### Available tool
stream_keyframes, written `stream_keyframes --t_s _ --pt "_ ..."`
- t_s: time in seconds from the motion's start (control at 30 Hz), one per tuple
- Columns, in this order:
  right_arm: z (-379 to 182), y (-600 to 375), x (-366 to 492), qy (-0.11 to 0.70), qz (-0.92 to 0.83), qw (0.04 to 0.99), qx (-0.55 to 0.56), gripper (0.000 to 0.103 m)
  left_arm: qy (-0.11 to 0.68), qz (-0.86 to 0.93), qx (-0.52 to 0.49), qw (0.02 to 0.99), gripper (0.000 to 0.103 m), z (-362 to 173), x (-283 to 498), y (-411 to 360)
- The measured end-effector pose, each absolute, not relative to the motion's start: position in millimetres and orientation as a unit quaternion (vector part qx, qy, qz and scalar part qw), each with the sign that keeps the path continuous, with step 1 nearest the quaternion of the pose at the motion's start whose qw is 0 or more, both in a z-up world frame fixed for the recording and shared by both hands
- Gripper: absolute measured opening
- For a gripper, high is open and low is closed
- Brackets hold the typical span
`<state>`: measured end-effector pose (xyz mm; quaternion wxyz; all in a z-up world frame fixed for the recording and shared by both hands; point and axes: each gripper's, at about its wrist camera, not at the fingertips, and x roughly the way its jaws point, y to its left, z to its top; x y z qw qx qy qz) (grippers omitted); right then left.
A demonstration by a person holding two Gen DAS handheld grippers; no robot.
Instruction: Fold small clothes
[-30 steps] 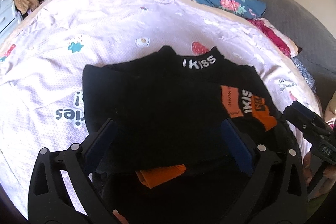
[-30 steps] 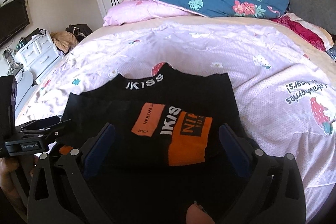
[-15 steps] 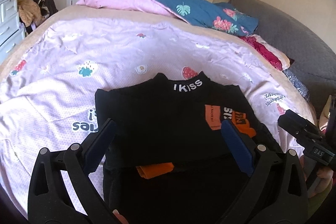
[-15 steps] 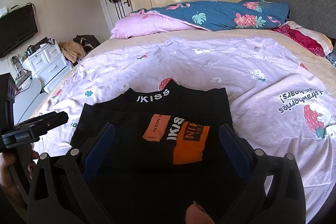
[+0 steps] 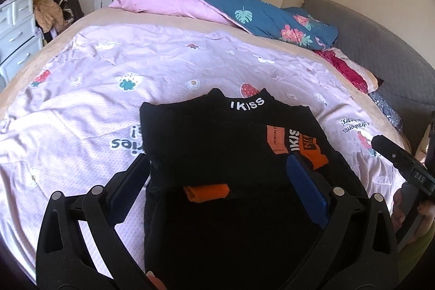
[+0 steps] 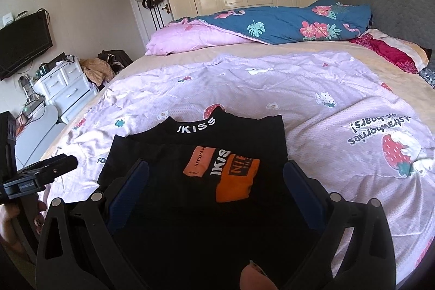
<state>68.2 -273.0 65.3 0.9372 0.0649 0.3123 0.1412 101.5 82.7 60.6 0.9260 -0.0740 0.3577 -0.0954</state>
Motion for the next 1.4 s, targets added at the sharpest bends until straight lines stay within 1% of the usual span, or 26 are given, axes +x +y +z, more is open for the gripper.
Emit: stream_keyframes --t_s 0.5,0.87,1.4 --pt "71.7 -286.5 41.5 0.312 0.152 0.936 0.055 0.099 0.359 -0.064 -0.070 0.928 0.094 61.8 56.0 101.6" --pt "69.8 -306.9 22.7 0.316 0.147 0.935 0.064 0.099 0.390 -0.030 -0.080 0.917 0.094 41.2 26.2 127.2" --pt "60.0 -313.4 7.9 0.331 0.150 0.930 0.058 0.099 0.435 -0.026 -0.063 0.898 0.094 14.0 -11.1 135.8"
